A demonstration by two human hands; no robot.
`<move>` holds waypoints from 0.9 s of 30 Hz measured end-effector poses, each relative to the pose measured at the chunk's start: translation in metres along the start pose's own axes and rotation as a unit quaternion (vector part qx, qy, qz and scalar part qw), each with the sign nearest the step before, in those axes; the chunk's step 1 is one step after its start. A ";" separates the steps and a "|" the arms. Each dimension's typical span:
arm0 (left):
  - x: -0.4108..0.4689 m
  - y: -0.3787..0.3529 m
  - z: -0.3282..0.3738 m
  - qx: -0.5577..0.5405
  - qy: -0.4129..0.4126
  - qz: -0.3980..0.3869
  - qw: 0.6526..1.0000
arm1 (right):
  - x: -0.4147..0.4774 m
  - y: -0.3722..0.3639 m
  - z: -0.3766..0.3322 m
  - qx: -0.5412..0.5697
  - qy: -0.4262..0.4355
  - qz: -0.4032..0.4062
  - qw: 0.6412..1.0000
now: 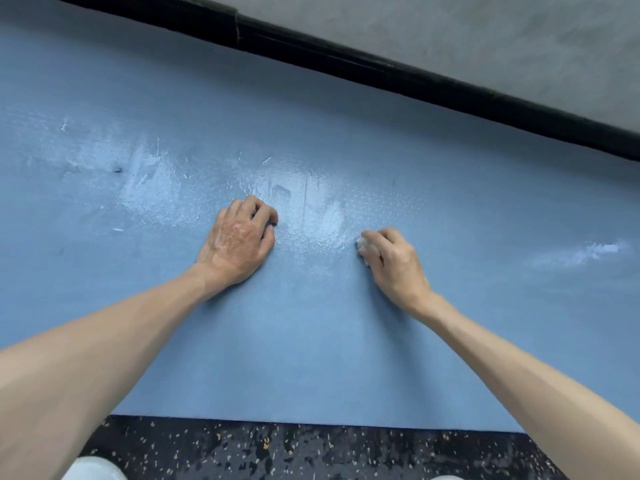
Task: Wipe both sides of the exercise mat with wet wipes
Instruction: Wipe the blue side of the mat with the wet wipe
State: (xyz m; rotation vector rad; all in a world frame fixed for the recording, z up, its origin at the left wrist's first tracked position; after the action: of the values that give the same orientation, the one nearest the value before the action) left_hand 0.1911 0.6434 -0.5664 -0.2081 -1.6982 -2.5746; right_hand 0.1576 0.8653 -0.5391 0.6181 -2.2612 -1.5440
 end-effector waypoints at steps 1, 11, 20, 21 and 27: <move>0.000 0.000 0.000 0.001 0.000 -0.001 1.000 | -0.005 0.000 -0.001 0.003 -0.008 0.000 1.000; 0.000 0.000 0.001 0.014 0.004 -0.012 1.000 | -0.185 -0.041 -0.079 0.020 0.290 -0.281 0.915; 0.003 0.000 0.002 0.000 0.000 -0.014 1.000 | -0.051 -0.005 -0.018 -0.002 0.096 -0.057 0.994; 0.002 -0.001 0.002 0.000 0.001 -0.014 1.000 | -0.057 -0.007 -0.020 0.003 0.093 -0.056 0.994; 0.002 0.001 0.001 0.006 0.002 -0.015 1.000 | -0.173 -0.042 -0.064 0.023 0.238 -0.241 0.941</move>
State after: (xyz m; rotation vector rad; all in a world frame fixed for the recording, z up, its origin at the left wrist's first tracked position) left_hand 0.1895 0.6437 -0.5654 -0.1775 -1.7293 -2.5831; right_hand 0.3440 0.8926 -0.5603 1.4693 -1.8565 -1.3370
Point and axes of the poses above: each hand's wrist, its own x-axis towards the middle knuckle, its own y-axis out of the back of the hand, z = x × y, the point moved 10 cm from there along x, towards the middle knuckle, and after that the axes turned 6 degrees about -z, right-handed, at the moved point
